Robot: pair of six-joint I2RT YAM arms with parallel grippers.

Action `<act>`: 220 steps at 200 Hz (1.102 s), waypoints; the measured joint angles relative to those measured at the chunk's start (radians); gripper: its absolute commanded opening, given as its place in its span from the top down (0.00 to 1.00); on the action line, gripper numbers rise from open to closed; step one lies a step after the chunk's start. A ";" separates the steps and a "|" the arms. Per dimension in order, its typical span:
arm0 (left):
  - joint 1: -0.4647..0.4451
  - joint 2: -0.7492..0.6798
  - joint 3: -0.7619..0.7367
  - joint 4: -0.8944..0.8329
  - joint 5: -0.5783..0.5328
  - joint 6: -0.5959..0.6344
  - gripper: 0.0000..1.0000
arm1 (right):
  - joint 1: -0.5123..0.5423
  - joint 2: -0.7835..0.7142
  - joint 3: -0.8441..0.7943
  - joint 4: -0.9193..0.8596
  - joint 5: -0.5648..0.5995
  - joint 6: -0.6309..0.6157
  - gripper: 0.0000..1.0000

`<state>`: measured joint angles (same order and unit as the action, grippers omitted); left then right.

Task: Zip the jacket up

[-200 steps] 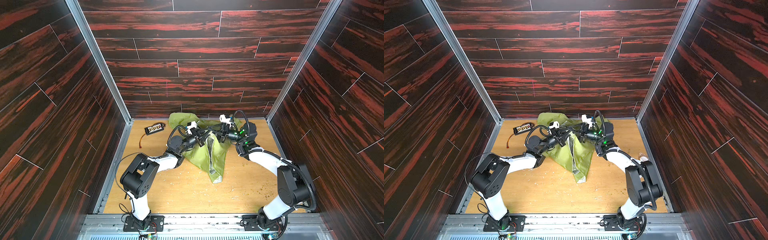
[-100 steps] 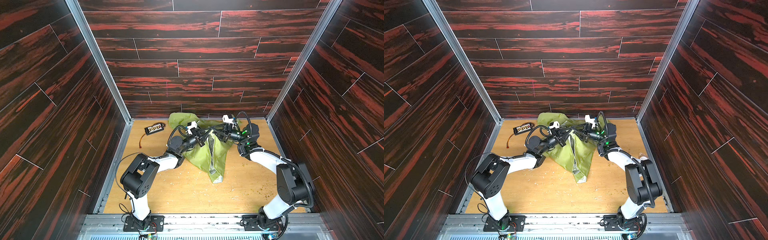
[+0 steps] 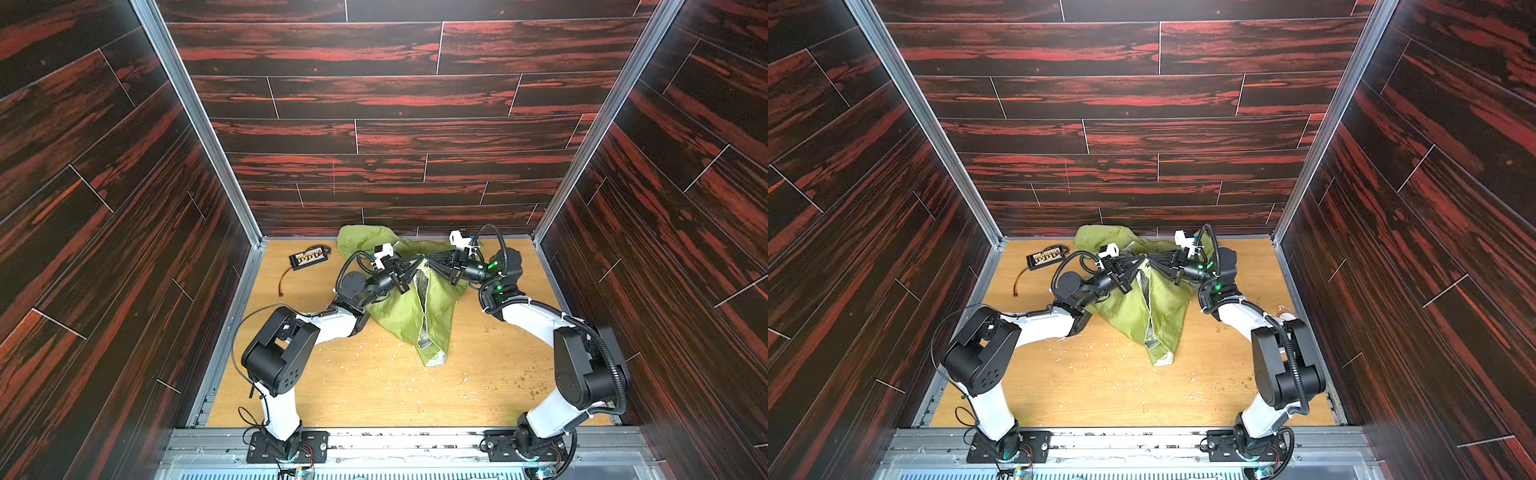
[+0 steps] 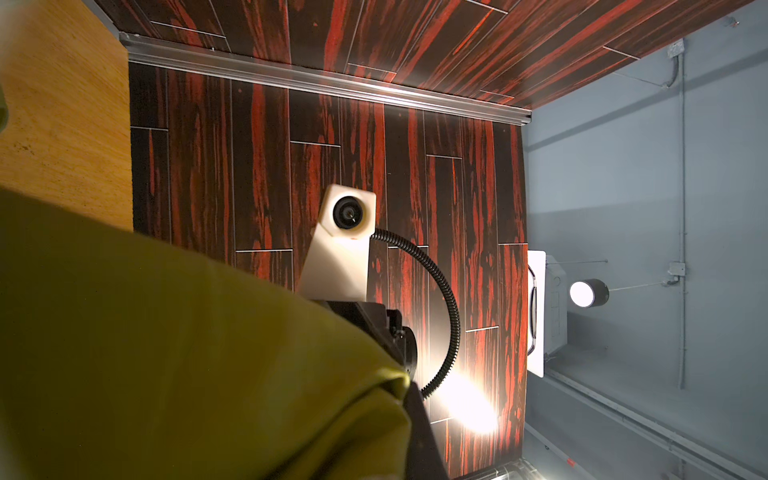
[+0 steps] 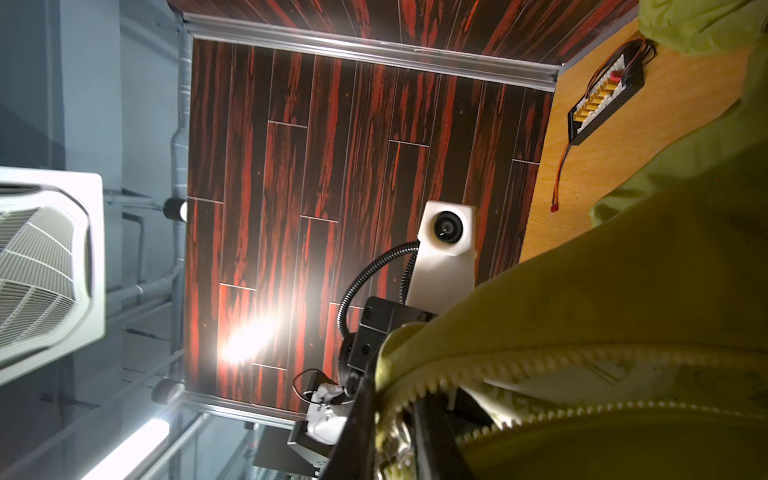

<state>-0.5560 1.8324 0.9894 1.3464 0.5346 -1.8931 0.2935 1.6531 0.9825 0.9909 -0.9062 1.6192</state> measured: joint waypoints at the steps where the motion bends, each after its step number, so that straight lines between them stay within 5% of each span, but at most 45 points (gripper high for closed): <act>1: 0.000 0.000 0.000 0.000 0.000 0.000 1.00 | 0.000 0.000 0.000 0.000 0.000 0.000 0.85; 80: 0.000 0.002 0.000 -0.008 0.000 0.000 1.00 | -0.005 0.000 -0.008 0.003 0.002 -0.001 1.00; 188: -0.001 0.009 0.000 -0.039 0.000 0.000 1.00 | -0.016 -0.049 0.030 -0.270 -0.003 -0.194 1.00; 220: -0.001 0.009 -0.004 -0.034 -0.006 -0.002 0.75 | -0.018 -0.066 0.042 -0.365 -0.001 -0.259 1.00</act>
<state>-0.5568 1.8412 0.9855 1.3125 0.5289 -1.8950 0.2756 1.5875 1.0241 0.6258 -0.9073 1.3605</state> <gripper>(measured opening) 0.175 0.060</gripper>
